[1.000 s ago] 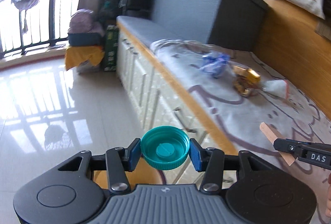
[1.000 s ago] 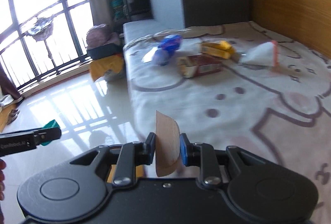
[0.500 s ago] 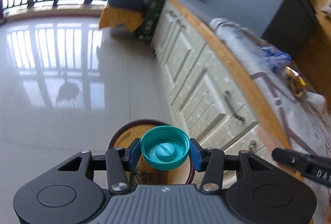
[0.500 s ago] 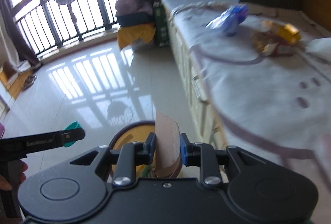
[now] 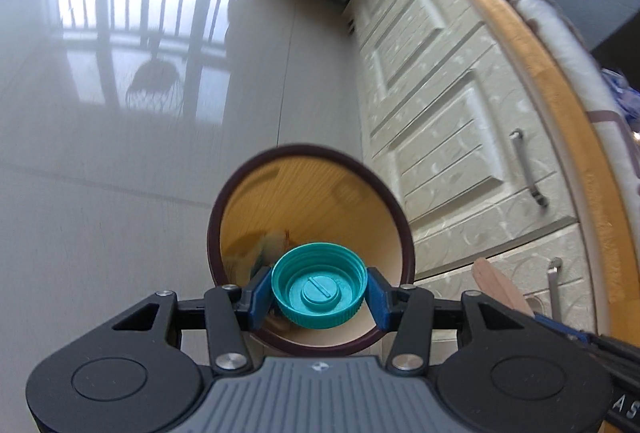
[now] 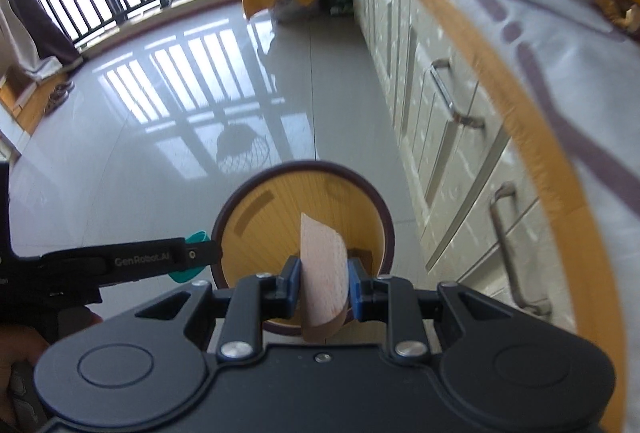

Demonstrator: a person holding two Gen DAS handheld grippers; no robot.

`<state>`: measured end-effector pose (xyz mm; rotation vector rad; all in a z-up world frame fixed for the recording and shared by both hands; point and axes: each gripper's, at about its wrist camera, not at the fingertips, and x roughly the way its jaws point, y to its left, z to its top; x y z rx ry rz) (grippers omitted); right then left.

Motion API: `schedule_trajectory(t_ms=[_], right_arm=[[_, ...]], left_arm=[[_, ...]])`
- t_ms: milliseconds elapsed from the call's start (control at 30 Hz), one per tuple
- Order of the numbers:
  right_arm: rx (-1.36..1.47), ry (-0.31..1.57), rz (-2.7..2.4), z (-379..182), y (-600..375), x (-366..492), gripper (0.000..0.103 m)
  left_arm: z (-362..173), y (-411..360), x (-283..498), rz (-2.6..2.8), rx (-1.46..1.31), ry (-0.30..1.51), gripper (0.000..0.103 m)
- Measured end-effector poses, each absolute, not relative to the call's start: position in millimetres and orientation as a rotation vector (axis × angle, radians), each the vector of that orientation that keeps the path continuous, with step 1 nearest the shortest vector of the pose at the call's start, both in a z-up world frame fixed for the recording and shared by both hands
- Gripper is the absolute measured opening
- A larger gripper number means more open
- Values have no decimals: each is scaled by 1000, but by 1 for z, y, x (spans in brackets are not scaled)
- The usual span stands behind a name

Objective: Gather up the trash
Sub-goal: 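Carry the cap and stick over the yellow wastebasket with both tools, then open the right tool to drop the stick while the left tool drops the cap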

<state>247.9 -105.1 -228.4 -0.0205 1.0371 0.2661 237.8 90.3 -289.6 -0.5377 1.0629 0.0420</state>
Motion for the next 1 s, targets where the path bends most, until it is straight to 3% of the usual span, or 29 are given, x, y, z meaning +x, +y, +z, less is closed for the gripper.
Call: schedule_trajectory(t_ms=[433, 1000], right_arm=[[-29, 1110, 257, -254, -98, 267, 26], [-46, 1133, 260, -263, -71, 320, 26]], left_arm=[[-346, 88, 261, 106, -643, 1177, 50], [-384, 85, 273, 124, -642, 1260, 50]])
